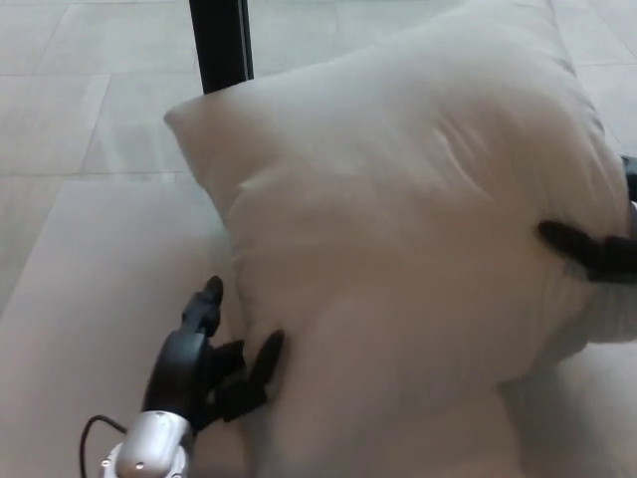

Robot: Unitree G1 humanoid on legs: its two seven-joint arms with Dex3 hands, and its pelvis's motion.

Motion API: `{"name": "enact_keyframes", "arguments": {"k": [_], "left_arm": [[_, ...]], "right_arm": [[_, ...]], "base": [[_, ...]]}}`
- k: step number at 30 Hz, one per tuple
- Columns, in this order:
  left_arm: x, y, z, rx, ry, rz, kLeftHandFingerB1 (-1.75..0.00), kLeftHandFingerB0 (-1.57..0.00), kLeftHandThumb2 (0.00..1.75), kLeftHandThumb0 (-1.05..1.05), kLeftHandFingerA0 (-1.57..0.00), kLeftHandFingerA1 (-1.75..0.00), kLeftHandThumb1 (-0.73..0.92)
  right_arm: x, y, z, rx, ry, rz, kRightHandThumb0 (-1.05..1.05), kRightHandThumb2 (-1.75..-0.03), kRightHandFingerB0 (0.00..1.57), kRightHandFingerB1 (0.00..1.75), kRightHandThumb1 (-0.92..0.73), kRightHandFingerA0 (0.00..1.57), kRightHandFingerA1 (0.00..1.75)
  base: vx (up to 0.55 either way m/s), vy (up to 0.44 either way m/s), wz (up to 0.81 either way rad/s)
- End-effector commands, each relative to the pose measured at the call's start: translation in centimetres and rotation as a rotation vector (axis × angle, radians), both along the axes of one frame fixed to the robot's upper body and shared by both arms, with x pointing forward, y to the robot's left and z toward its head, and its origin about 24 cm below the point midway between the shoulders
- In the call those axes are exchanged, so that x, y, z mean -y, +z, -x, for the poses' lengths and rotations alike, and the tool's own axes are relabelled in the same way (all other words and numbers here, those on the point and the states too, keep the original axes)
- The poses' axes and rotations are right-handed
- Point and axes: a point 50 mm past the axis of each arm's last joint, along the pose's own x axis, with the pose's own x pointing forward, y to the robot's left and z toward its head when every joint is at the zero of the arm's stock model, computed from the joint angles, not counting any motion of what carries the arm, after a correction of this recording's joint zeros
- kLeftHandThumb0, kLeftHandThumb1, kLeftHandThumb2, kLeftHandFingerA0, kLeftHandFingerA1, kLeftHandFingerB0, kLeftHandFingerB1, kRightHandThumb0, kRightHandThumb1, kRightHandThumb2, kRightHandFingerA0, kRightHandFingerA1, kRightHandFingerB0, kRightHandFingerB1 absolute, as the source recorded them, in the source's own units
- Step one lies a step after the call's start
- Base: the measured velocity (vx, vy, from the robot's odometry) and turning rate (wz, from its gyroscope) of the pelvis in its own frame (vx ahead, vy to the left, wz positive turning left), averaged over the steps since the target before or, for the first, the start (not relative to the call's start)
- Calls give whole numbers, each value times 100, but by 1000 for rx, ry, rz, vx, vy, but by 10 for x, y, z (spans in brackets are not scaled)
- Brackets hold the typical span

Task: The robot uses its left hand to press on the left side of the pillow kept in the middle of the desk and uses its right hand to lift up and the right side of the pillow and turn it over

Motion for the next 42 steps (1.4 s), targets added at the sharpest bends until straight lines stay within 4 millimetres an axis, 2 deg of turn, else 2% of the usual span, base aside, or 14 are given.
{"name": "enact_keyframes", "arguments": {"k": [1,8,9,12,16,17,18,22,25,26,27,29,36,42], "left_arm": [[-67,-17,29,-261,-106,109,0,0,83,-80,-20,-59,51],[-92,21,6,-162,-72,14,-11,0,89,-84,-24,-59,46],[-94,21,6,-164,-62,18,-19,0,57,-78,-31,-57,55],[-105,26,9,-173,-38,16,-5,0,87,-89,-24,-59,48],[-134,39,14,-130,7,14,-16,0,87,-78,-20,-59,45],[-143,44,17,-116,29,1,-14,0,58,-79,-27,-54,59],[-151,47,19,-88,69,18,-17,0,58,-78,-29,-55,59],[-195,61,34,-13,162,41,-20,0,59,-83,-25,-60,59],[-227,72,50,-9,256,42,-31,0,88,-92,-23,-63,47],[-236,76,55,2,284,36,-78,0,59,-89,-32,-73,54],[-255,82,70,13,340,4,-96,-19,56,-103,-49,-83,51],[-263,84,77,16,385,38,-92,-28,80,-102,-57,-80,38],[-312,73,142,-7,706,91,-170,-64,56,-82,-76,-112,14],[-322,24,198,-100,876,110,-163,-85,59,-27,-69,-143,-19]], "right_arm": [[41,-32,43,-121,123,-245,-68,-82,28,44,-43,51,60],[49,-40,55,-130,99,-235,-67,-57,34,32,-54,49,50],[50,-39,56,-128,102,-233,-67,-58,34,32,-56,45,51],[56,-38,62,-130,101,-214,-70,-59,29,31,-60,42,50],[90,-28,79,-80,11,-249,-85,-99,10,26,-59,7,49],[97,-25,84,-63,-9,-262,-89,-64,5,22,-73,9,37],[107,-22,89,-42,-36,-264,-95,-105,10,13,-65,5,34],[147,-15,113,54,-189,-347,-105,-123,6,8,-75,4,33],[176,-10,133,142,-295,-418,-105,-118,4,28,-65,1,46],[185,-6,140,170,-345,-426,-105,-114,3,39,-63,4,56],[203,2,155,229,-422,-406,-43,-100,2,55,-25,1,54],[211,6,163,250,-461,-402,-105,-113,3,55,-66,6,61],[258,8,230,399,-742,-456,-105,-113,3,53,-64,3,59],[274,-38,281,443,-1206,-497,-105,-120,3,48,-70,7,76]], "base": [[0,0,0],[0,0,0],[0,0,0],[0,0,0],[0,0,0],[0,0,0],[0,0,0],[0,0,0],[0,0,0],[0,0,0],[0,0,0],[0,0,0],[0,0,0],[0,0,0]]}}
